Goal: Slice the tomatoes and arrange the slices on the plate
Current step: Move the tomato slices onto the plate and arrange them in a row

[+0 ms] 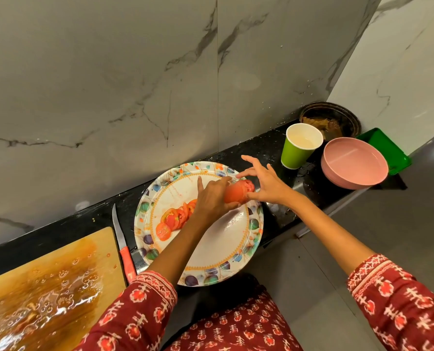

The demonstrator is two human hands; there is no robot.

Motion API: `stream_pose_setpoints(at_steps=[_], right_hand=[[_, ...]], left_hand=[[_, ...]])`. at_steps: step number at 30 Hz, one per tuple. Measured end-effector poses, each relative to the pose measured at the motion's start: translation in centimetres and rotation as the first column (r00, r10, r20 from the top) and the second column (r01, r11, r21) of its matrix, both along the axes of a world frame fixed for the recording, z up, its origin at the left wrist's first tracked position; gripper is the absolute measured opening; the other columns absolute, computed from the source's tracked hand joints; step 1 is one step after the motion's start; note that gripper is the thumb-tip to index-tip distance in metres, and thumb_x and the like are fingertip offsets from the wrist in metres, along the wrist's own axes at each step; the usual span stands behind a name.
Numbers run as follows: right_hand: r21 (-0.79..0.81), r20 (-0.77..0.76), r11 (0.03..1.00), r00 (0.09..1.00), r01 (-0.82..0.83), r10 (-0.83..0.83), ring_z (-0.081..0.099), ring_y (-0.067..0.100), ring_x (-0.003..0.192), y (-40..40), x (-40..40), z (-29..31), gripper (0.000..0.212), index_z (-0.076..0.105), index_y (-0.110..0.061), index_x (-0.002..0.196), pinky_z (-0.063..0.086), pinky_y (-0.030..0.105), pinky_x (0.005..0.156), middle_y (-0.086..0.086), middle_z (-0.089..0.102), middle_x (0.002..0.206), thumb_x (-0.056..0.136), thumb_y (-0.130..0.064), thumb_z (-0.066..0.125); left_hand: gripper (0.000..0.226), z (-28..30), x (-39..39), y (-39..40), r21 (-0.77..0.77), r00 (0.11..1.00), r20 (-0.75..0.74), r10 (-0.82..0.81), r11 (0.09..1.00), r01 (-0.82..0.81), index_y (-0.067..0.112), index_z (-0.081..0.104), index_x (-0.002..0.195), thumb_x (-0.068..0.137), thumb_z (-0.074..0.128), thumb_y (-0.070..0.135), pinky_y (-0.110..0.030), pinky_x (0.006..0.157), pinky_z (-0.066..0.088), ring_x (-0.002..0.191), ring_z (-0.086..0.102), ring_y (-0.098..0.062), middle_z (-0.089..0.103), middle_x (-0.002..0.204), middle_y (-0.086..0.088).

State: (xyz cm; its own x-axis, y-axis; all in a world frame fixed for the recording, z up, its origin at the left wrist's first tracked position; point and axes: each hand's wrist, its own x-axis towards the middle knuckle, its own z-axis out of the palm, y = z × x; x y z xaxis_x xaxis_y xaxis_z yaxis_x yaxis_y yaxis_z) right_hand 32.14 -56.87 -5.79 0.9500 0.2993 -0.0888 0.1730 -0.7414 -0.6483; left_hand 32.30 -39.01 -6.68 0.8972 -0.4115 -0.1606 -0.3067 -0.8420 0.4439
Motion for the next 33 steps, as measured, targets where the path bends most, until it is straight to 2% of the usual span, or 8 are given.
stream_pose_setpoints(at_steps=[1,5,10,18,22,26,30,33], right_hand=[[-0.001,-0.001,1.0,1.0,0.004,-0.004,0.031,0.017,0.138,-0.3,-0.1,0.0,0.095,0.016,-0.019,0.146,-0.004,0.056,0.114,-0.007,0.051,0.137,0.067,-0.04,0.066],[-0.037,0.02,0.999,1.0,0.016,-0.015,0.033,0.017,0.137,-1.2,-0.3,-0.7,0.093,0.012,-0.02,0.147,-0.002,0.06,0.114,-0.011,0.056,0.13,0.074,-0.018,0.071],[-0.046,0.032,0.999,0.999,0.01,-0.009,0.035,0.016,0.135,-1.1,-0.6,-1.3,0.096,0.009,-0.021,0.148,-0.002,0.057,0.114,-0.012,0.059,0.126,0.075,-0.02,0.072],[-0.08,0.023,0.997,0.999,-0.019,0.021,0.031,0.018,0.137,-0.7,0.0,-1.1,0.099,0.007,-0.021,0.148,-0.002,0.054,0.115,-0.006,0.055,0.131,0.074,-0.02,0.072],[-0.103,0.023,0.994,0.998,-0.048,0.051,0.037,0.017,0.13,-0.8,0.2,-0.9,0.101,0.01,-0.019,0.148,0.004,0.052,0.116,-0.006,0.055,0.124,0.072,-0.024,0.076],[-0.131,0.027,0.988,0.996,-0.076,0.08,0.034,0.017,0.131,-1.2,0.2,-1.0,0.103,0.009,-0.019,0.149,0.005,0.054,0.117,-0.005,0.052,0.128,0.072,-0.03,0.077],[-0.107,0.007,0.992,0.997,-0.07,0.072,0.033,0.017,0.133,-1.7,0.3,-1.1,0.102,0.007,-0.02,0.149,0.007,0.056,0.116,-0.007,0.052,0.132,0.073,-0.024,0.075],[-0.092,-0.013,0.994,0.998,-0.062,0.061,0.039,0.018,0.129,-2.0,0.3,-1.2,0.099,0.009,-0.02,0.148,0.01,0.056,0.116,-0.006,0.057,0.126,0.074,-0.019,0.073]], left_hand=[[0.071,0.1,0.0,-0.2,-0.002,1.0,0.004,-0.013,1.0,0.013,0.021,0.037,0.137,0.079,0.065,0.049,-0.053,0.114,0.001,0.128,0.043,-0.022,0.05,0.136,-0.003],[0.06,0.3,0.2,-0.8,0.013,0.999,0.015,-0.04,0.999,0.039,0.021,0.044,0.132,0.081,0.065,0.045,-0.05,0.115,0.004,0.124,0.045,-0.021,0.053,0.132,-0.003],[0.062,0.1,0.5,-1.0,0.024,0.999,0.024,-0.045,0.999,0.044,0.021,0.045,0.131,0.079,0.067,0.044,-0.048,0.115,0.008,0.123,0.046,-0.021,0.054,0.131,-0.003],[0.058,-0.3,1.0,-1.6,-0.001,1.0,-0.006,-0.007,1.0,0.007,0.019,0.046,0.125,0.078,0.069,0.043,-0.043,0.115,0.01,0.117,0.051,-0.021,0.056,0.125,-0.004],[0.056,-0.4,0.9,-1.7,-0.03,1.0,-0.004,0.023,0.999,-0.023,0.016,0.047,0.121,0.078,0.066,0.047,-0.044,0.116,0.009,0.114,0.054,-0.022,0.059,0.12,-0.005],[0.06,-0.7,0.6,-1.7,-0.027,1.0,0.007,0.002,1.0,-0.001,0.018,0.043,0.125,0.079,0.065,0.05,-0.046,0.116,0.004,0.118,0.051,-0.022,0.056,0.126,-0.005],[0.075,-0.8,0.5,-2.1,0.012,1.0,0.016,-0.016,1.0,0.016,0.022,0.034,0.135,0.075,0.066,0.054,-0.048,0.115,0.003,0.126,0.045,-0.023,0.05,0.134,-0.004],[0.067,-0.9,0.6,-2.4,0.008,0.999,0.034,-0.035,0.999,0.034,0.021,0.039,0.135,0.079,0.066,0.047,-0.046,0.116,0.004,0.124,0.046,-0.021,0.052,0.133,-0.004]])
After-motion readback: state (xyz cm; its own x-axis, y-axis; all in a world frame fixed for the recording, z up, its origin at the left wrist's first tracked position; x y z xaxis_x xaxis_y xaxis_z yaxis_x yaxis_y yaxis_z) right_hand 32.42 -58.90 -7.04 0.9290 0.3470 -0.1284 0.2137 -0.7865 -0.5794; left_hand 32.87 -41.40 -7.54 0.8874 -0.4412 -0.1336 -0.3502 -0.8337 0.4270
